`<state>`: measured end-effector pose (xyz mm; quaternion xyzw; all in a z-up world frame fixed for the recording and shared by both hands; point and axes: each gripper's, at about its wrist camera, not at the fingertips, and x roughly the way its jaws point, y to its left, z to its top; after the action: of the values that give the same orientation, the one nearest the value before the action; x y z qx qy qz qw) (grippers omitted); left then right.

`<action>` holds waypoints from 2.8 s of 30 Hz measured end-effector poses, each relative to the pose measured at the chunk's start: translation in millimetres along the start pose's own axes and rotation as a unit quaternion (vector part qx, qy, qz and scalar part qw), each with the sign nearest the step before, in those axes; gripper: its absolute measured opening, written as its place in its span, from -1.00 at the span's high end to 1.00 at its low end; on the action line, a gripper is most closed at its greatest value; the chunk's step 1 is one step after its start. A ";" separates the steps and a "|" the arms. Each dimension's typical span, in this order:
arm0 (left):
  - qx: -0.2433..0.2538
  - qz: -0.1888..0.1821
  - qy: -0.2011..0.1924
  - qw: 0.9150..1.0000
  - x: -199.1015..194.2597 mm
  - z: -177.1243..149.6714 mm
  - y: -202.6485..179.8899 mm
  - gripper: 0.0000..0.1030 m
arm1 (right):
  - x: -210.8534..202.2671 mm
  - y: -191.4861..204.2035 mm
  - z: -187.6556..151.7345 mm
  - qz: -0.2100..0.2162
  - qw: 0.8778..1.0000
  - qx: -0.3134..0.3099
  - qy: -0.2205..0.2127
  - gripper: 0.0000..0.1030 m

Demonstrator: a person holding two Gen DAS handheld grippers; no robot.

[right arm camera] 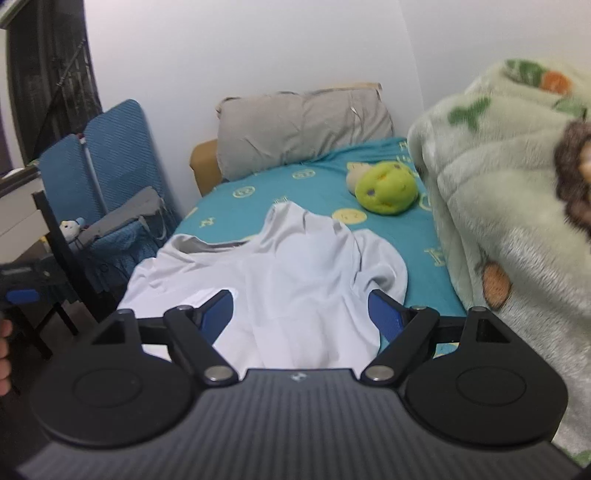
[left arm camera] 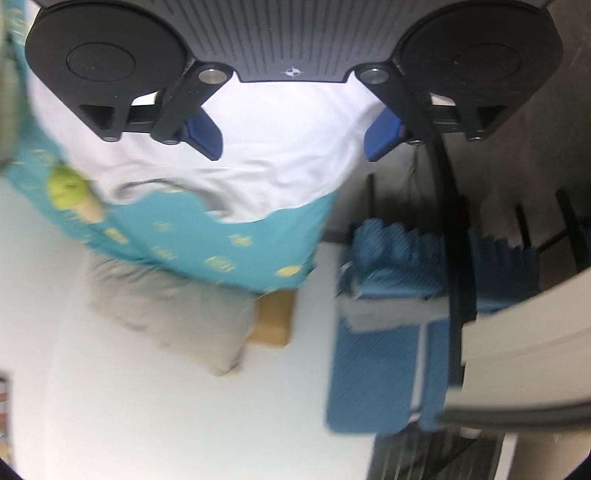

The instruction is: Fold clothes

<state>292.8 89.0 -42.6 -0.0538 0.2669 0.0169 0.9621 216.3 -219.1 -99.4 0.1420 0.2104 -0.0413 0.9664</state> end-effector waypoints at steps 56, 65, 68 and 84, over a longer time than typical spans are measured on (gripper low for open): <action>0.019 -0.058 -0.003 0.998 -144.4 -103.2 -58.8 -1.00 | 42.1 -68.9 -3.9 0.045 0.972 0.226 0.035 -0.52; -0.012 -0.057 0.030 0.998 -97.8 -109.9 -46.0 -1.00 | 114.9 -98.7 -17.7 -0.048 0.956 0.289 0.004 -0.34; -0.020 -0.061 0.034 0.997 -81.5 -109.5 -43.7 -1.00 | 133.5 -106.5 -21.1 -0.092 0.952 0.290 -0.009 -0.31; -0.015 -0.084 0.046 0.995 -53.7 -114.7 -54.1 -1.00 | 161.5 -80.5 13.5 -0.154 0.981 0.121 -0.019 0.90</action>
<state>191.4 22.2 -107.5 -0.0910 0.3048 -0.0629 0.9460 357.0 -303.2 -175.9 0.2231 0.2050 -0.2171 0.9280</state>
